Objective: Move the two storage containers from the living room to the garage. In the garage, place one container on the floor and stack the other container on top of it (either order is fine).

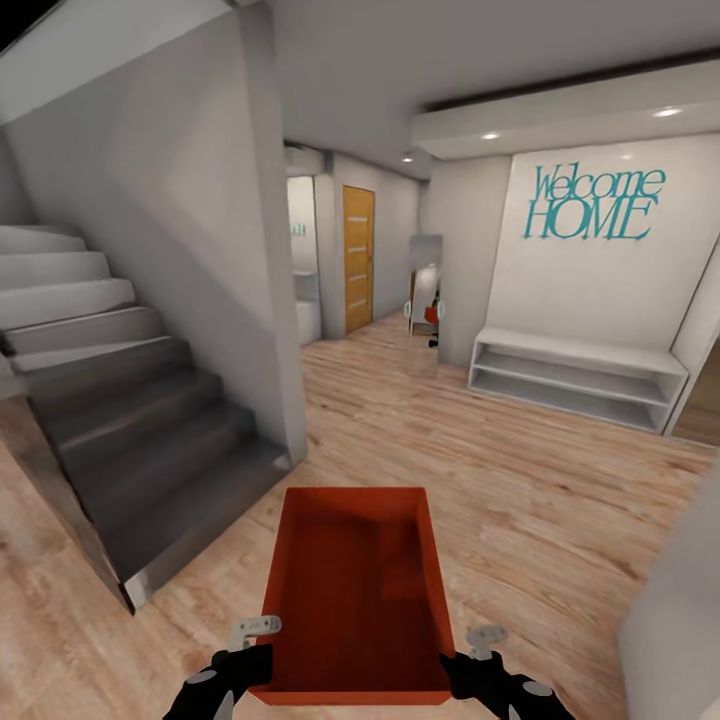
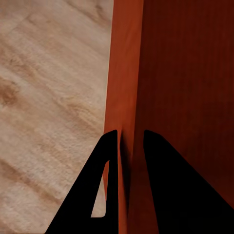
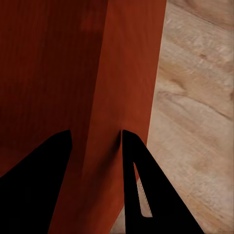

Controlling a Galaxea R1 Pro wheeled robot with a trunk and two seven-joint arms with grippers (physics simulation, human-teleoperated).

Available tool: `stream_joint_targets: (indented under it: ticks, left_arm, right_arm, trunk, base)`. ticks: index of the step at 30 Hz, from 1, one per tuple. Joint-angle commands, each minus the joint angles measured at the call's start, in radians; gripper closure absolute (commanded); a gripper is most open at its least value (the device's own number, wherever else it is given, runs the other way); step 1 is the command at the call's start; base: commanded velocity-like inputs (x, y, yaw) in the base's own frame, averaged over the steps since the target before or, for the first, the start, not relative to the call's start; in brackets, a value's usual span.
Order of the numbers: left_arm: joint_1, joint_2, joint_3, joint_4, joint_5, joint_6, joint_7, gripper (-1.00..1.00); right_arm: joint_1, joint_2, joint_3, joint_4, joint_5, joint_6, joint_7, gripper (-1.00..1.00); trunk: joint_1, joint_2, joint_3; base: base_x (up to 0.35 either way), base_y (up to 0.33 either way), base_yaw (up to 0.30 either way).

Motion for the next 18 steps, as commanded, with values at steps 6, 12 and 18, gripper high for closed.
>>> stream_joint_targets:
  ticks: [6,12,18]
  left_arm:
    - [-0.001,-0.017,0.014,-0.003,-0.014,0.006,0.007,1.00]
    - [-0.001,-0.017,0.014,-0.003,-0.014,0.006,0.007,1.00]
    - [-0.001,-0.017,0.014,-0.003,-0.014,0.006,0.007,1.00]
  right_arm:
    - [0.000,0.005,0.000,0.001,0.015,-0.001,0.009,1.00]
    - [0.000,0.005,0.000,0.001,0.014,-0.001,0.009,1.00]
    - [0.000,0.005,0.000,0.001,0.014,-0.001,0.009,1.00]
  trunk:
    - [0.001,-0.001,-0.002]
    - [0.001,-0.001,-0.002]
    - [0.001,-0.001,-0.002]
  base:
    - [0.327,-0.088,0.000]
    - [0.327,-0.121,0.000]
    - [0.327,-0.121,0.000]
